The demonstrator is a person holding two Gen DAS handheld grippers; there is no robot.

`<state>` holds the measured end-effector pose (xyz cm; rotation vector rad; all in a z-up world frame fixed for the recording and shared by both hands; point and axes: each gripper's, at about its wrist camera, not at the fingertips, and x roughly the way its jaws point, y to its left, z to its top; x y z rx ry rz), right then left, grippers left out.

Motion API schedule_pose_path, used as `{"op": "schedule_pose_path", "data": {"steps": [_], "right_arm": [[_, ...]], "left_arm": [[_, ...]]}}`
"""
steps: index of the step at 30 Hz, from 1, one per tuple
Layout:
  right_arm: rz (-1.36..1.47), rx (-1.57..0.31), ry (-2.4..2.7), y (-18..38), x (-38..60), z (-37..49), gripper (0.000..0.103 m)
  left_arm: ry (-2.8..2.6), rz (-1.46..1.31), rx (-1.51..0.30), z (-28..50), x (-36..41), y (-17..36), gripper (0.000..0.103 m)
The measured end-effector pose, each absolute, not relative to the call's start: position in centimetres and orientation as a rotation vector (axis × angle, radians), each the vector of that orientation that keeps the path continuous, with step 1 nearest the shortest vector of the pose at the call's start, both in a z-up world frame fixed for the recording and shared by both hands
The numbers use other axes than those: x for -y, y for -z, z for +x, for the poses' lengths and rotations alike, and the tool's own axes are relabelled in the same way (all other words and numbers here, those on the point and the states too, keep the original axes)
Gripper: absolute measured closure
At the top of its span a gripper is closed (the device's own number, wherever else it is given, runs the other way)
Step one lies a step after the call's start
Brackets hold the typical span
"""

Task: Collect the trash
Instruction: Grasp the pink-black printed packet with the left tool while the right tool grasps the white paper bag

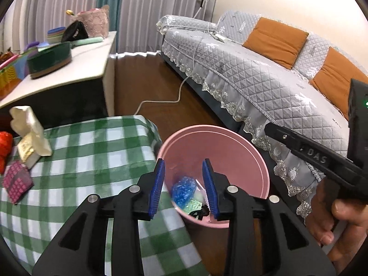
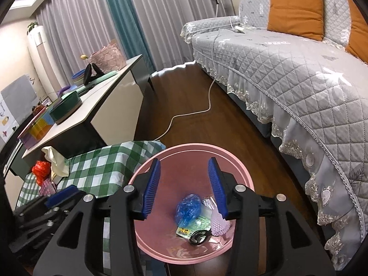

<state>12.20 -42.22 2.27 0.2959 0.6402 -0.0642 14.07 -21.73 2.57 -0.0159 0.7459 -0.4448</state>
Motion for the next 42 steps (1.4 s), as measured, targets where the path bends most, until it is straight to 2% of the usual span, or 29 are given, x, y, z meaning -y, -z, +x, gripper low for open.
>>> {"op": "schedule_pose_path", "data": {"steps": [13,21,23,25,32,33,34,36,37,38,42], "right_arm": [[0.230,-0.627,-0.038,-3.1,36.8,10.8,0.059],[0.198,-0.640,-0.123,-2.0,33.6,10.1,0.059],[0.205,-0.647,-0.144,-1.6,33.1,10.1,0.059],[0.201,-0.649,-0.156,-1.3,32.5,10.2,0.059],[0.171,-0.637,-0.166,-1.4,30.6,10.7,0.059],[0.167,-0.635,-0.170,-1.4,30.3,10.9,0.059],[0.159,-0.632,-0.173,-1.5,29.9,11.1,0.059],[0.146,-0.633,-0.172,-1.5,29.3,11.4,0.053],[0.143,-0.632,-0.170,-1.6,28.8,11.8,0.043],[0.145,-0.631,-0.174,-1.6,28.5,12.0,0.038],[0.146,-0.647,-0.190,-1.3,27.1,13.6,0.037]], "left_arm": [[0.335,-0.068,-0.674,11.7,12.6,-5.4,0.069],[0.173,-0.086,-0.660,11.5,6.9,-2.6,0.068],[0.101,-0.109,-0.668,12.0,5.4,-1.5,0.055],[0.036,-0.109,-0.669,12.5,4.5,-0.7,0.048],[-0.132,-0.195,-0.708,15.1,0.3,1.7,0.035],[-0.140,-0.205,-0.714,15.4,-0.1,1.8,0.032],[-0.148,-0.220,-0.728,16.0,-0.7,2.1,0.025],[-0.144,-0.248,-0.762,17.2,-1.4,2.6,0.023],[-0.147,-0.262,-0.783,17.7,-1.7,3.0,0.023],[-0.155,-0.271,-0.797,18.1,-2.0,3.3,0.021],[-0.176,-0.304,-0.833,19.3,-2.7,3.9,0.018]]}}
